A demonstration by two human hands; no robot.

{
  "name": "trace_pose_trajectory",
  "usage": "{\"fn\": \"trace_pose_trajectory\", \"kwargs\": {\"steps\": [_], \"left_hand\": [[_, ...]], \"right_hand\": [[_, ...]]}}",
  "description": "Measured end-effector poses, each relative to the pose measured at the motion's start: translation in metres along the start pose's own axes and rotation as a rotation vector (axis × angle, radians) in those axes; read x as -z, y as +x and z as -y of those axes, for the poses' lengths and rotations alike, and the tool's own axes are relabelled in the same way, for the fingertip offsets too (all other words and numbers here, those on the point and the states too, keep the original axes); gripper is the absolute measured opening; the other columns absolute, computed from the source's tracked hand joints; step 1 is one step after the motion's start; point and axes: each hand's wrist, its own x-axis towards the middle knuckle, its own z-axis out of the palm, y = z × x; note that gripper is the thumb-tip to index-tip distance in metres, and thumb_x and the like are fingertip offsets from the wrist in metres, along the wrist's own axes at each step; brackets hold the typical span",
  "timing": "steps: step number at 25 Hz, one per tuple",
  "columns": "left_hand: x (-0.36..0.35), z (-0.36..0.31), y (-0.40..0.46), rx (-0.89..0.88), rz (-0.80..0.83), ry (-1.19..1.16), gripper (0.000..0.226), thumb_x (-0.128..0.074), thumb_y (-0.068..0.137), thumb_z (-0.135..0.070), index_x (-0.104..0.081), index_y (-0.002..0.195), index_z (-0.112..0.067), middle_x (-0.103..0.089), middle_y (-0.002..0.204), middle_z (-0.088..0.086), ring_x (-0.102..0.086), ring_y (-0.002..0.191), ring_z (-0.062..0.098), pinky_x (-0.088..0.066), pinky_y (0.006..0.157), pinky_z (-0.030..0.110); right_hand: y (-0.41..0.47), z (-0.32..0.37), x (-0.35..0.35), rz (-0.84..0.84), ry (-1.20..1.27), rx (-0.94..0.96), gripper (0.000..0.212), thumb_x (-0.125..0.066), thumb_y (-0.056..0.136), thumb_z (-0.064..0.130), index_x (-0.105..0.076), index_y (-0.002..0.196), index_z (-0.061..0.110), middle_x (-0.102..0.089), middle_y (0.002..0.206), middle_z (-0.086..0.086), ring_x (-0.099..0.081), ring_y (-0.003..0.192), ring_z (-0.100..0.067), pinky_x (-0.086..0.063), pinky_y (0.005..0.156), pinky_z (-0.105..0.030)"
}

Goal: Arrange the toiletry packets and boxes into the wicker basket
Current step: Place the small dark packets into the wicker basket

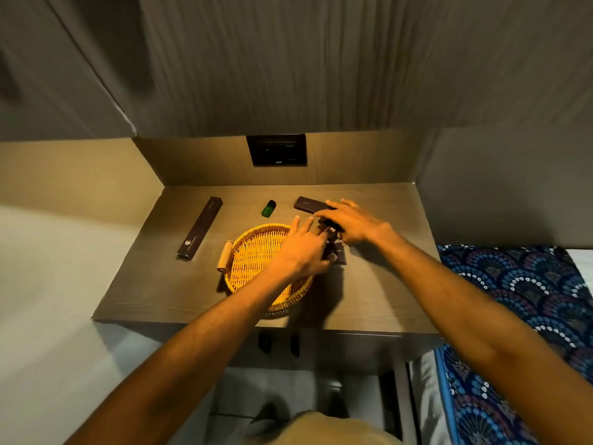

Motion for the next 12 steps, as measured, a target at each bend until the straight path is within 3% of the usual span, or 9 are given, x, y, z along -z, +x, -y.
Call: {"fn": "trace_pose_trajectory", "kwargs": {"steps": [3, 6, 9, 12], "left_hand": [[0.008, -0.011, 0.009, -0.025, 0.048, 0.070, 0.064, -0.068, 0.087, -0.044, -0.056, 0.142, -0.014, -0.059, 0.145, 0.015, -0.048, 0.138, 0.036, -0.027, 0.122, 0.054], [0.012, -0.018, 0.019, -0.019, 0.084, 0.143, 0.049, -0.070, 0.086, -0.041, -0.066, 0.126, -0.014, -0.069, 0.126, 0.013, -0.059, 0.122, 0.035, -0.041, 0.107, 0.046], [0.015, -0.021, 0.029, -0.038, 0.091, 0.126, 0.043, -0.072, 0.083, -0.040, -0.069, 0.119, -0.016, -0.072, 0.116, 0.011, -0.063, 0.113, 0.033, -0.045, 0.100, 0.043], [0.020, -0.021, 0.030, -0.086, 0.061, 0.112, 0.039, -0.075, 0.077, -0.036, -0.071, 0.111, -0.016, -0.072, 0.107, 0.010, -0.067, 0.103, 0.031, -0.046, 0.088, 0.037]], "right_hand": [[0.000, -0.007, 0.012, -0.088, 0.020, 0.039, 0.086, -0.078, 0.085, 0.017, -0.034, 0.159, 0.026, -0.041, 0.162, -0.011, -0.026, 0.157, -0.028, -0.016, 0.129, -0.050], [-0.009, -0.015, 0.027, -0.199, 0.035, 0.061, 0.083, -0.076, 0.084, 0.012, -0.038, 0.157, 0.026, -0.054, 0.152, -0.009, -0.045, 0.143, -0.029, -0.036, 0.119, -0.049], [-0.021, -0.020, 0.033, -0.295, 0.123, 0.064, 0.078, -0.073, 0.085, 0.002, -0.045, 0.153, 0.027, -0.053, 0.147, -0.005, -0.054, 0.127, -0.029, -0.052, 0.104, -0.047], [-0.028, -0.019, 0.035, -0.326, 0.271, 0.041, 0.074, -0.069, 0.082, -0.006, -0.054, 0.146, 0.026, -0.048, 0.143, -0.004, -0.055, 0.125, -0.027, -0.059, 0.095, -0.045]]}}
